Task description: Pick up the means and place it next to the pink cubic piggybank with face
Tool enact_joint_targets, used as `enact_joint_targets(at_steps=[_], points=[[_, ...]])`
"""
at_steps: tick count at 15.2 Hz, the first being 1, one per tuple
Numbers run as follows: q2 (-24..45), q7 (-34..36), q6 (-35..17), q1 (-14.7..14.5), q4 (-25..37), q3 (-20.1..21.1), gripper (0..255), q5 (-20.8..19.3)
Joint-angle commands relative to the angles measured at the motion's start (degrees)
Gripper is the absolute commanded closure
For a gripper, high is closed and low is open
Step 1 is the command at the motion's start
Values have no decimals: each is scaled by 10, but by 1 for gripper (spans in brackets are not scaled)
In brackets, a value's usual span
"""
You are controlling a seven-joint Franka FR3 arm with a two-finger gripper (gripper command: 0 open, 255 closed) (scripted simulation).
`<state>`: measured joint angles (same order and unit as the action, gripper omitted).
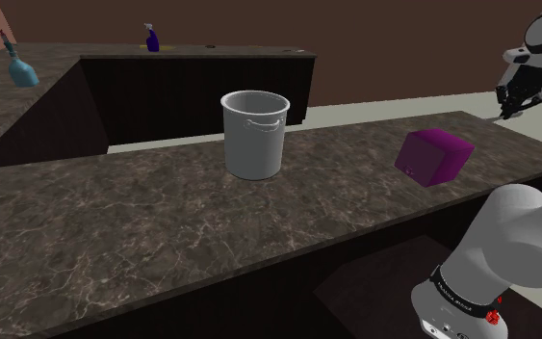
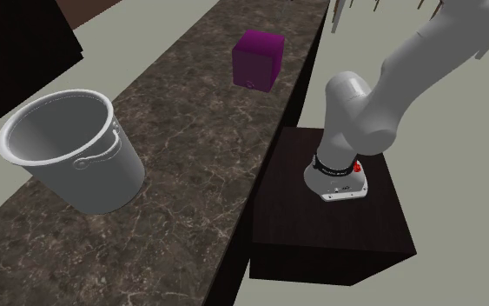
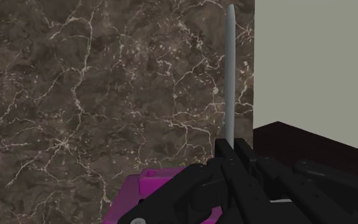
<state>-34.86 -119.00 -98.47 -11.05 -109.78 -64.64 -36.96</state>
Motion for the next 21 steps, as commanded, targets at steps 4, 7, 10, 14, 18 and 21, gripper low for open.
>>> enact_joint_targets(at_steps=[4, 7, 10, 14, 18, 21], points=[[0, 3, -34, -8, -24, -26, 255, -10], [-3, 8, -54, -7, -45, -35, 255, -17], [-5, 14, -74, -8, -64, -46, 255, -25], [-6, 21, -101, -10, -87, -63, 255, -35], [-5, 27, -128, -16, -109, -83, 255, -45], [-4, 33, -148, -21, -124, -99, 255, -53]])
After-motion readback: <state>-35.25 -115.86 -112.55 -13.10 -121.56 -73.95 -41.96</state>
